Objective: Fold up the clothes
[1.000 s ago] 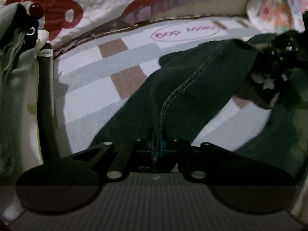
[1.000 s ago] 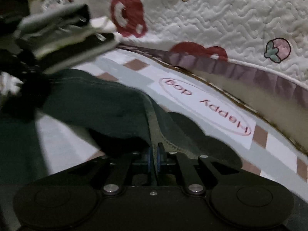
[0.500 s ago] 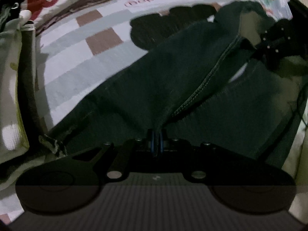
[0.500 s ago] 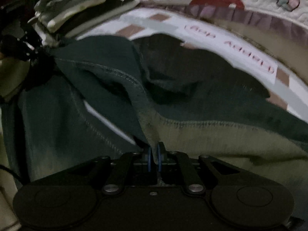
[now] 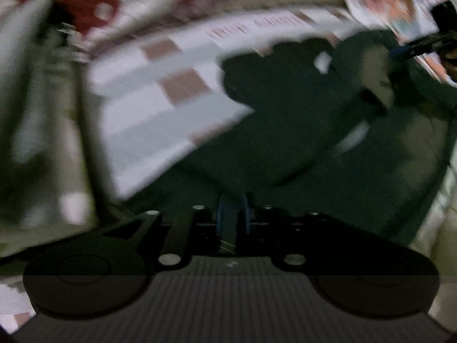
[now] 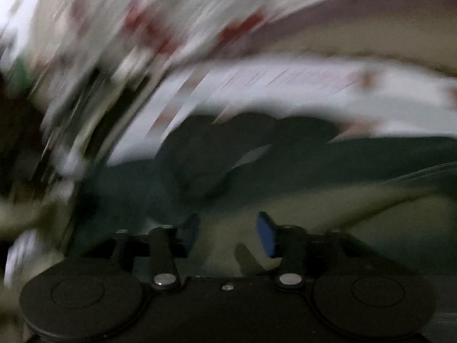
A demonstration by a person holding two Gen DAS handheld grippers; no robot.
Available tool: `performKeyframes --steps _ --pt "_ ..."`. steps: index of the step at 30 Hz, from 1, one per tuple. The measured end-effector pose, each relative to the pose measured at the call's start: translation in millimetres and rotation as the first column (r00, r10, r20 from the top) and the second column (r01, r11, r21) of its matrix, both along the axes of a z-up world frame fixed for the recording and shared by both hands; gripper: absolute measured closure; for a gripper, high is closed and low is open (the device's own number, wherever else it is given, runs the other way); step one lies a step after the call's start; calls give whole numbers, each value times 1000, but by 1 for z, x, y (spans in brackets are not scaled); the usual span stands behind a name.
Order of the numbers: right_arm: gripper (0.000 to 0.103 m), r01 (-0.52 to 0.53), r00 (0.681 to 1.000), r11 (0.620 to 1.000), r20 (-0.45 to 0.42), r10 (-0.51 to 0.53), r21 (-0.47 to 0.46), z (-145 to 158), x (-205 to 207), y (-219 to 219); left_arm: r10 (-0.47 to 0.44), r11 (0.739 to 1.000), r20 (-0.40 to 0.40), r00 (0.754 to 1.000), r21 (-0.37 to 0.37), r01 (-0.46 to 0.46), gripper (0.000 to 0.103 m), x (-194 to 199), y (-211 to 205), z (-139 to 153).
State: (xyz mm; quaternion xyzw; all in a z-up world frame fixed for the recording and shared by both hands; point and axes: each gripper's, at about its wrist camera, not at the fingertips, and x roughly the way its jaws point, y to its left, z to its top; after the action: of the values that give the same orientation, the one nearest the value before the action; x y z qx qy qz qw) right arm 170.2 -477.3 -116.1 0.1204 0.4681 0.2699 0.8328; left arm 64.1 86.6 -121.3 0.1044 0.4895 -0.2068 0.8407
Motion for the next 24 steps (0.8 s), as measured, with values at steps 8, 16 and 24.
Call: performKeyframes --steps 8,16,24 --pt "45 343 931 929 -83 -357 -140 -16 60 -57 -35 997 35 999 -69 37 64 38 -17 -6" --pt "36 528 779 781 -175 -602 -334 -44 122 -90 -165 984 -6 986 -77 164 59 83 -67 -27" --pt "31 604 659 644 -160 -735 -470 -70 165 -104 -98 983 -156 983 -171 71 54 86 -41 -53"
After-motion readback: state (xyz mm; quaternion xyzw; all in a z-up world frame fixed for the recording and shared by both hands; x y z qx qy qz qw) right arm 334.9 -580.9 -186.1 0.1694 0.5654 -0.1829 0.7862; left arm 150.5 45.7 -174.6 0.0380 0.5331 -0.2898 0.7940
